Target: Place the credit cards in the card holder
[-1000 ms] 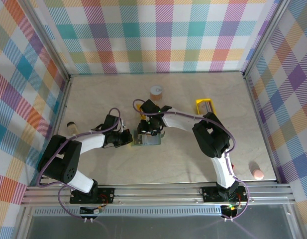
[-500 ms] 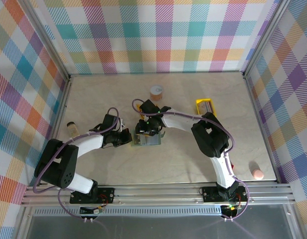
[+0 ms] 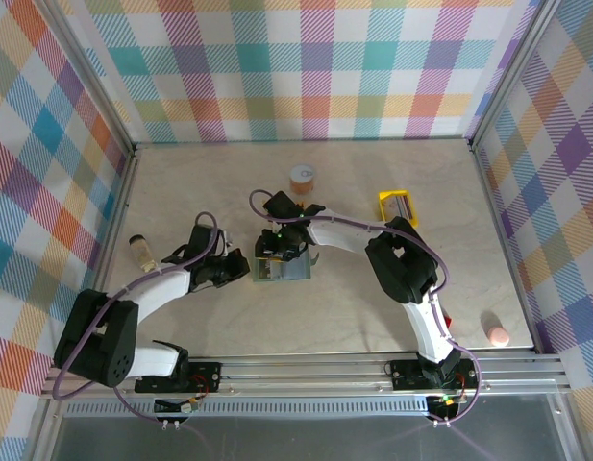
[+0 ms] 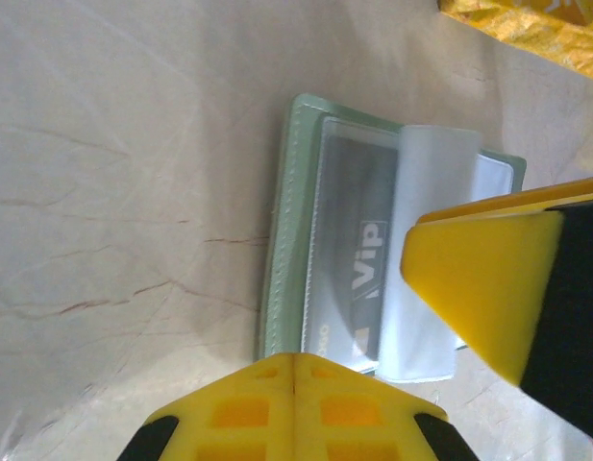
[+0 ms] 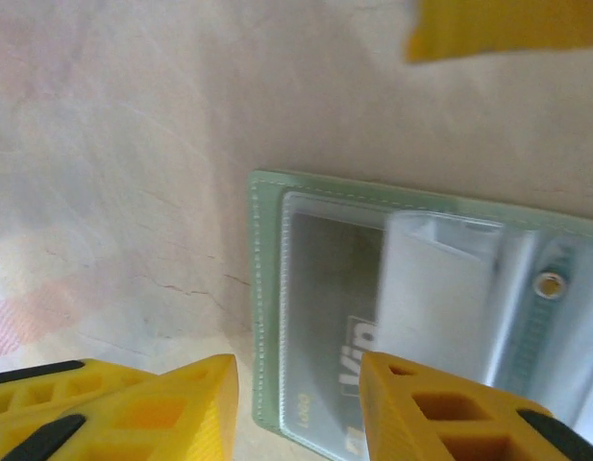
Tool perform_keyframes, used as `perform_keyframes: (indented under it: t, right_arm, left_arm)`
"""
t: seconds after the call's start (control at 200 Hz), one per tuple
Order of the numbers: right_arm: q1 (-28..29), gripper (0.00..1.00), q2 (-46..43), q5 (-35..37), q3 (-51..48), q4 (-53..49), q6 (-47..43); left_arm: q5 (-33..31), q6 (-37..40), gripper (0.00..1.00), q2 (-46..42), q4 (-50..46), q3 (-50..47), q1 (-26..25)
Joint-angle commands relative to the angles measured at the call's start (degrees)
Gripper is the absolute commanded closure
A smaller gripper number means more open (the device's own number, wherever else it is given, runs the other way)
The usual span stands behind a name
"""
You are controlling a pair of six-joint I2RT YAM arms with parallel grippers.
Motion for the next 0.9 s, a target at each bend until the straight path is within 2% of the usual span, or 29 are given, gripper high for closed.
perform_keyframes:
  t: [0.0, 0.205, 0.465, 0.635, 0.725, 0.81, 0.895]
  right_arm:
    - [0.77, 0.62, 1.06, -1.18, 2.84, -0.07, 0.38]
    - [1.94, 0.62, -0.22, -0.52, 8.05, -3.03, -1.37]
    - [1.09, 0.6, -6.43, 0.57, 7.96, -3.32, -2.55]
    - [-3.39, 0.55, -17.83, 1.48, -4.32, 2.72, -3.71]
    - [-8.42, 0.52, -25.44, -1.74, -14.27, 8.11, -3.55]
    - [-15.62, 0.49, -33.47, -5.11, -24.75, 14.3, -2.07]
    - [-23.92, 0.45, -40.49, -8.09, -33.42, 16.8, -2.77]
  left_arm:
    - [-0.95, -2.27, 0.99, -2.94, -1.88, -1.69, 1.9]
    - [-0.52, -2.74, 0.99, -4.84, -1.93, -2.76, 3.18]
    - [2.9, -2.6, 0.98, -4.56, 0.5, -2.59, 3.44]
    - [5.18, -1.79, 0.96, -7.17, 1.81, -2.52, 3.44]
    - [8.0, -1.41, 0.91, -8.41, 3.74, -2.52, 3.36]
    - [11.58, -1.88, 0.82, -8.98, 6.83, -2.68, 3.2]
    - [14.4, -3.17, 0.66, -9.18, 10.36, -2.64, 2.36]
